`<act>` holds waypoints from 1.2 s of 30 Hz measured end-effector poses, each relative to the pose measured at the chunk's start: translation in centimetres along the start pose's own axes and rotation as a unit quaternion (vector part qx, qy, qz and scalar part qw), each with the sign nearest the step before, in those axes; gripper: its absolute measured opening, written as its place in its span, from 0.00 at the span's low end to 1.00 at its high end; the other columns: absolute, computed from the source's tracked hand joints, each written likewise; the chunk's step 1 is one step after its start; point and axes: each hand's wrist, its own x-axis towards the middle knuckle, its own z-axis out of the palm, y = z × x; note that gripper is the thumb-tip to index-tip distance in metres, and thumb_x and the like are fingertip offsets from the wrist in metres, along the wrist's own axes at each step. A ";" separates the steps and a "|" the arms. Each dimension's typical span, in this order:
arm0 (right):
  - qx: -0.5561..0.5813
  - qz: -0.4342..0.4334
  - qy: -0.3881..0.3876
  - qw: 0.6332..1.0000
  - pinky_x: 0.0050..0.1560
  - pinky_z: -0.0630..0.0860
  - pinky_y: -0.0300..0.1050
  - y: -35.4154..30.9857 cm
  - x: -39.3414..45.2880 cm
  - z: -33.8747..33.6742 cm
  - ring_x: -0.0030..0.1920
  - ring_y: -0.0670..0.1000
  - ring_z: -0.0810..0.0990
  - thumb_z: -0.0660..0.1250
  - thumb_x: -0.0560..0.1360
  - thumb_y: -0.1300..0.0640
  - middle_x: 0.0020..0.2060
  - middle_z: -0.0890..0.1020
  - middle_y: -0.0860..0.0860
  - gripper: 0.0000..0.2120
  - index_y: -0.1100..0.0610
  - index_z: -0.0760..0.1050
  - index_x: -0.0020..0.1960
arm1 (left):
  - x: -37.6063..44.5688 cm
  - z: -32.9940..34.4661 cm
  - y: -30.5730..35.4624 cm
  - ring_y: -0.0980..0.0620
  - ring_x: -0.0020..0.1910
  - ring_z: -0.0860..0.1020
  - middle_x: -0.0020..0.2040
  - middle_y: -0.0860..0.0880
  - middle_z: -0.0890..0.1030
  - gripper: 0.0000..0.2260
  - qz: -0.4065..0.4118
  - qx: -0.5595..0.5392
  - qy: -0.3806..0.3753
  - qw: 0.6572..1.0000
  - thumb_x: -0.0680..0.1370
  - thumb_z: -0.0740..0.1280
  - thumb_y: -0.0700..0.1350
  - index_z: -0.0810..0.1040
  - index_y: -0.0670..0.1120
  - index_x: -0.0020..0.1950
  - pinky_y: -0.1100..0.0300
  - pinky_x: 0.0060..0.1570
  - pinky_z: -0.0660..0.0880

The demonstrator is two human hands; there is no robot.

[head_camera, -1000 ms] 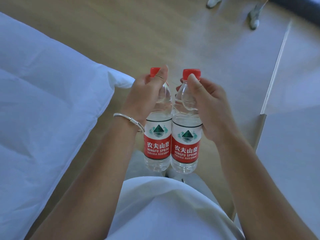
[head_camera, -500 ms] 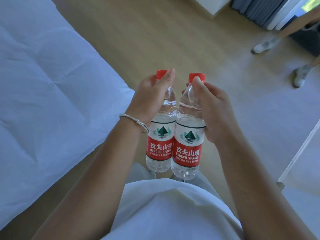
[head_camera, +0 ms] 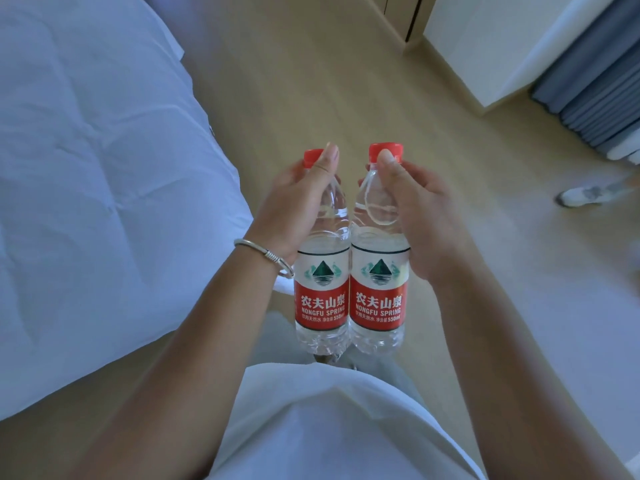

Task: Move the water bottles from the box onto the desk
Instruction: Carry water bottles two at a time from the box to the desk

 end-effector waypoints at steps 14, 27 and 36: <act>0.011 -0.007 -0.043 0.999 0.45 0.82 0.49 -7.1 16.3 -1.8 0.36 0.49 0.84 0.64 0.81 0.49 0.33 0.84 0.49 0.14 0.56 0.80 0.42 | 16.1 2.5 5.7 0.48 0.38 0.75 0.29 0.55 0.72 0.26 0.037 0.026 0.028 0.999 0.78 0.58 0.65 0.68 0.53 0.25 0.43 0.55 0.75; -0.076 -0.025 -0.072 0.994 0.58 0.79 0.60 -17.8 38.2 2.7 0.42 0.55 0.82 0.61 0.81 0.46 0.38 0.83 0.54 0.19 0.62 0.79 0.45 | 38.4 -1.4 13.5 0.49 0.37 0.79 0.36 0.47 0.81 0.25 0.044 0.011 0.076 0.996 0.79 0.58 0.66 0.72 0.52 0.28 0.50 0.49 0.76; -0.096 -0.002 -0.148 0.984 0.51 0.83 0.53 -22.2 50.4 6.9 0.42 0.52 0.86 0.63 0.80 0.46 0.38 0.86 0.49 0.15 0.55 0.81 0.46 | 49.0 -5.2 16.8 0.55 0.36 0.78 0.28 0.56 0.77 0.25 0.023 -0.066 0.148 0.987 0.81 0.60 0.59 0.68 0.51 0.25 0.58 0.42 0.73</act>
